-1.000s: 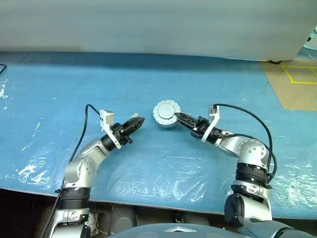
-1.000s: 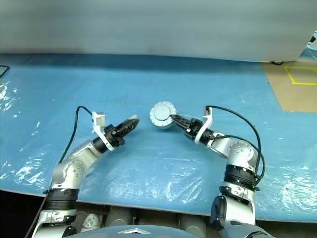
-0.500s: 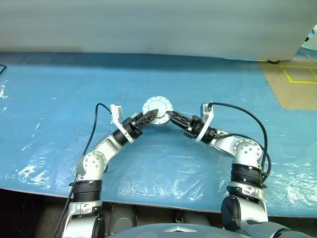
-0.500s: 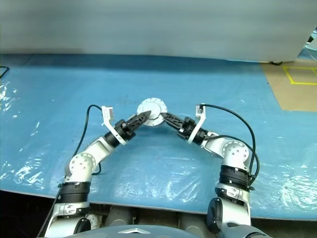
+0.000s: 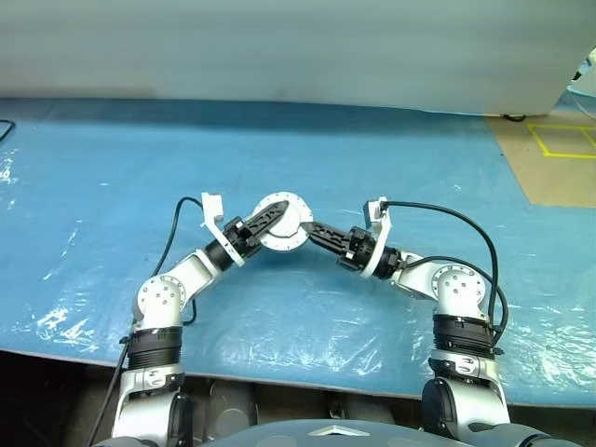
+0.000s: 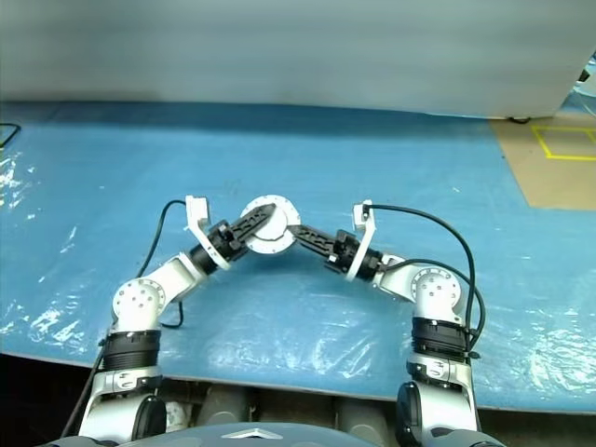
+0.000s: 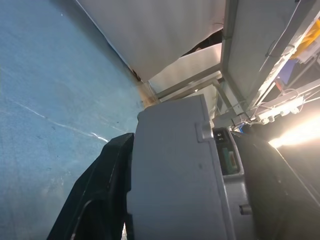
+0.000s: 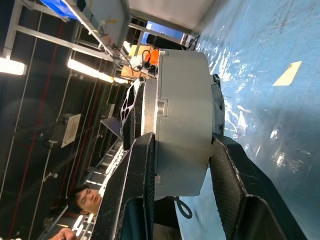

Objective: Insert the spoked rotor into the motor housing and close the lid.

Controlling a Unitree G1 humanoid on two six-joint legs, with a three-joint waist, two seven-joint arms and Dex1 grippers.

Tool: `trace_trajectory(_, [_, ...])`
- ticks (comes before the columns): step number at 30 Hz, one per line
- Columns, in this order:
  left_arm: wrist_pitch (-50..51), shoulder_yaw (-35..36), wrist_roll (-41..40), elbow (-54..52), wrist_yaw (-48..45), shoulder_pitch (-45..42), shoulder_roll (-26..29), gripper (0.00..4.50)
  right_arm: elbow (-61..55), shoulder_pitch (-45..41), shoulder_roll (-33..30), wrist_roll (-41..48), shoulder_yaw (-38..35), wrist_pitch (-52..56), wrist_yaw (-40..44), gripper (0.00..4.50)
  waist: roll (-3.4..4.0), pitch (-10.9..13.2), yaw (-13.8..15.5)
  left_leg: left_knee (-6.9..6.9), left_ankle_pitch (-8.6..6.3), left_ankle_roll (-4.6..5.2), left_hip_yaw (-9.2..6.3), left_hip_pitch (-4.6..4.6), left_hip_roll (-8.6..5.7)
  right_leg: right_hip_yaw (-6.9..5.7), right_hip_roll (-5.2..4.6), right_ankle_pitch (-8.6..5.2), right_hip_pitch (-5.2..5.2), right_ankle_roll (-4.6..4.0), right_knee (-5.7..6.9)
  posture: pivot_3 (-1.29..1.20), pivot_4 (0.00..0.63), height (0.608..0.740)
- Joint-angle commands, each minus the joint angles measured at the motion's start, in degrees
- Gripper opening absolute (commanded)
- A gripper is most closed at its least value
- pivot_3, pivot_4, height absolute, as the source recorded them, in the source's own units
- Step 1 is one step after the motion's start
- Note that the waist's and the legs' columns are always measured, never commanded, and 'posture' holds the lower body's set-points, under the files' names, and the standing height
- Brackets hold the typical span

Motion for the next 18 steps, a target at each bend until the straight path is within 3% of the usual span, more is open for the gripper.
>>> trace_trajectory(1, [2.14,-4.23,1.83,-1.27,0.13,0.02,0.26,2.65,-2.05,-1.45,0.03,1.92,0.71,-1.5,1.2,1.24,0.0,0.0,0.1,0.0,0.0,0.0,0.0,0.0,0.0,0.0,0.0,0.0,0.0,0.0,0.0,0.0,0.15,0.74])
trace_trajectory(6, [2.01,-1.92,-0.93,-0.59,1.57,-0.21,-2.25,2.65,-1.8,-2.41,0.59,2.86,-0.02,-2.56,1.24,1.24,0.0,0.0,0.23,0.02,0.02,0.03,-0.01,0.0,0.0,-0.01,0.0,0.01,0.02,0.01,0.0,0.0,0.15,0.74])
trace_trajectory(13, [2.04,0.83,-3.48,0.22,4.0,-0.57,-4.58,2.65,0.08,-4.8,2.1,3.56,-2.88,-4.96,-1.53,3.57,-0.01,0.0,0.11,0.05,0.03,0.05,-0.02,0.02,0.01,-0.01,0.0,0.01,0.02,0.01,0.06,0.0,0.15,0.74])
trace_trajectory(18, [-5.38,8.22,-6.71,3.12,8.6,-3.72,-8.55,2.65,2.07,-5.51,2.43,2.85,-4.62,-7.96,-3.24,3.57,-0.05,0.03,0.18,0.1,0.03,0.05,-0.02,-0.03,0.0,-0.01,-0.01,0.01,0.02,0.01,0.07,0.0,0.15,0.74])
